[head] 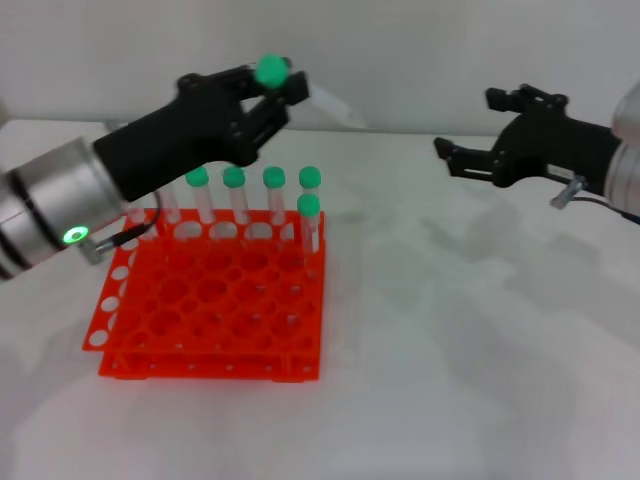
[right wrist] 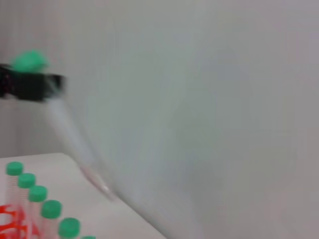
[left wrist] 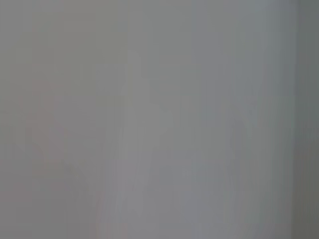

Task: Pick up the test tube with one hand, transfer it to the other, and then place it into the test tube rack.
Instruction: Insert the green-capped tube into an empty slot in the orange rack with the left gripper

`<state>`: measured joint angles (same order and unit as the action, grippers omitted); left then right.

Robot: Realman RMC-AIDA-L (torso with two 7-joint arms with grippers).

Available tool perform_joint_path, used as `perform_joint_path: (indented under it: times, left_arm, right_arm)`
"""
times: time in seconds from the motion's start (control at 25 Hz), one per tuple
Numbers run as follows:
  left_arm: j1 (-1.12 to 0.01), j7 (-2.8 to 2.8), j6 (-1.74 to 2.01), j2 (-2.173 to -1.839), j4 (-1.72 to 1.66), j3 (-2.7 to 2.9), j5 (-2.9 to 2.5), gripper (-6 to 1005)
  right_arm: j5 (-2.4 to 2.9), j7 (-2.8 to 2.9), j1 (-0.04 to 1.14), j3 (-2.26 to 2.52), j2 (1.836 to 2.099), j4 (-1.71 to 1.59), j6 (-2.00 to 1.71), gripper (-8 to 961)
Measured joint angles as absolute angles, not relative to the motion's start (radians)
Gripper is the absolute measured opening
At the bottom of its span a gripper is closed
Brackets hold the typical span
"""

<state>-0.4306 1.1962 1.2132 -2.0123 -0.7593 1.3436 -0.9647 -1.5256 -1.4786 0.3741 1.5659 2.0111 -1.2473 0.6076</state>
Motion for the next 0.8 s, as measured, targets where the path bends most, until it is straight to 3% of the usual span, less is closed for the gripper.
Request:
perform_joint_path:
  times: [0.12,0.36,0.8]
  left_arm:
    - [-0.345,1.195,1.209,-2.032,-0.846,1.315,-0.979,207]
    - [-0.215,1.200,1.203,-2.074,-0.937,1.233,-1.001,207]
    - [-0.156,1.205,1.201,-2.082,-0.871,1.238,-0.951,207]
  right_arm:
    - [-1.528,-1.479,0.354,1.543,2.011,-1.252,0.610,869]
    - [-1.530,-1.479,0.342,1.533,2.011,-1.251,0.613,870]
    - [-1.531,-1.460,0.340,1.557,2.013,-1.246,0.612,864]
